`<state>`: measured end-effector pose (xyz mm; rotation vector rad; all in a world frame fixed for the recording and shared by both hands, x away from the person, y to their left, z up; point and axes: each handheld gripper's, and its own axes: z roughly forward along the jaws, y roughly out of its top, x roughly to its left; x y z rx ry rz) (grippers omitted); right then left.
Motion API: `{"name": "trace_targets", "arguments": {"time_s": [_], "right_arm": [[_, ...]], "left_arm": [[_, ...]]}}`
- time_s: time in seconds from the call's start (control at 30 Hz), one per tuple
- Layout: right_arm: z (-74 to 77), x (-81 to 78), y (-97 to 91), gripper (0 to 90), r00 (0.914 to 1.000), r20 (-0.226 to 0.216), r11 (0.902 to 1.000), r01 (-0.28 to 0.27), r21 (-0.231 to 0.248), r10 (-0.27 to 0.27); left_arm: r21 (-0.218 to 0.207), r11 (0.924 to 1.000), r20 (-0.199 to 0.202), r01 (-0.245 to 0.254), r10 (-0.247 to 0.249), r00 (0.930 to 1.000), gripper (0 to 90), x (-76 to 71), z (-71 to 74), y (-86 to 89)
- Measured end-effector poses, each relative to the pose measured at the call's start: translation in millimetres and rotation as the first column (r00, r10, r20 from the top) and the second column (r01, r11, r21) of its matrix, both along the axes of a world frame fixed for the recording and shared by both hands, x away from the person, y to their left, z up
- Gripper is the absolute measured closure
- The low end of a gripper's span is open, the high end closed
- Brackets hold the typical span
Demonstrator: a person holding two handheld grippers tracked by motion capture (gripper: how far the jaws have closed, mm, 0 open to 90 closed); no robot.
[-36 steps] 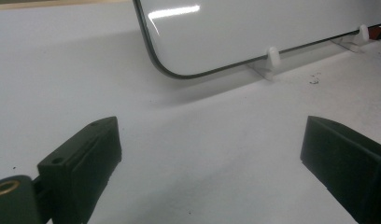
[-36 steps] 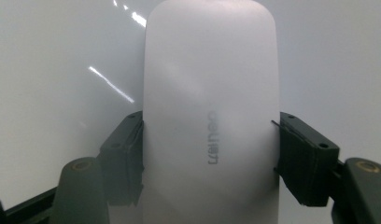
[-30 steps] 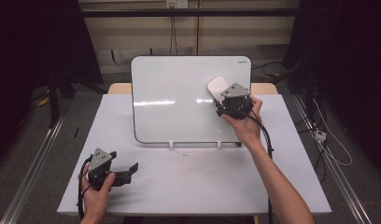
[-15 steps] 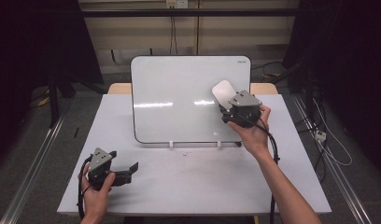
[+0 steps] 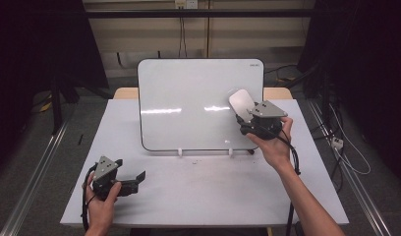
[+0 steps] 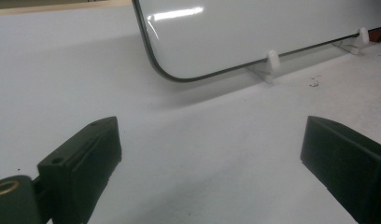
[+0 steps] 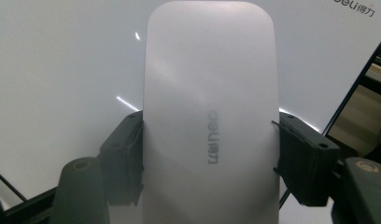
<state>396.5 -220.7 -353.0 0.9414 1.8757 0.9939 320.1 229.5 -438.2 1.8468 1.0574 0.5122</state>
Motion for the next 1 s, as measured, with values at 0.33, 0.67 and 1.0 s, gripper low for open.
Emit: {"name": "trace_targets", "arguments": {"time_s": [0.33,0.67,1.0], "right_arm": [[-9.3,-9.1,-0.9,31.5,0.9999,-0.011,0.9999,-0.010,0.002,0.010],[-16.7,-19.7,-7.1,31.5,0.9997,-0.024,0.9999,-0.004,-0.012,0.003],[-35.6,-23.4,-5.0,31.5,0.9993,-0.038,0.9996,0.003,-0.028,-0.004]], "left_arm": [[-0.005,1.0000,0.002,-0.008,0.008,1.0000,5.2,0.2,1.0,3.2],[0.000,1.0000,-0.001,-0.008,0.008,1.0000,5.2,3.1,0.3,3.7],[0.001,0.9998,0.005,-0.022,0.022,0.9998,5.2,-0.3,1.0,3.9]]}}
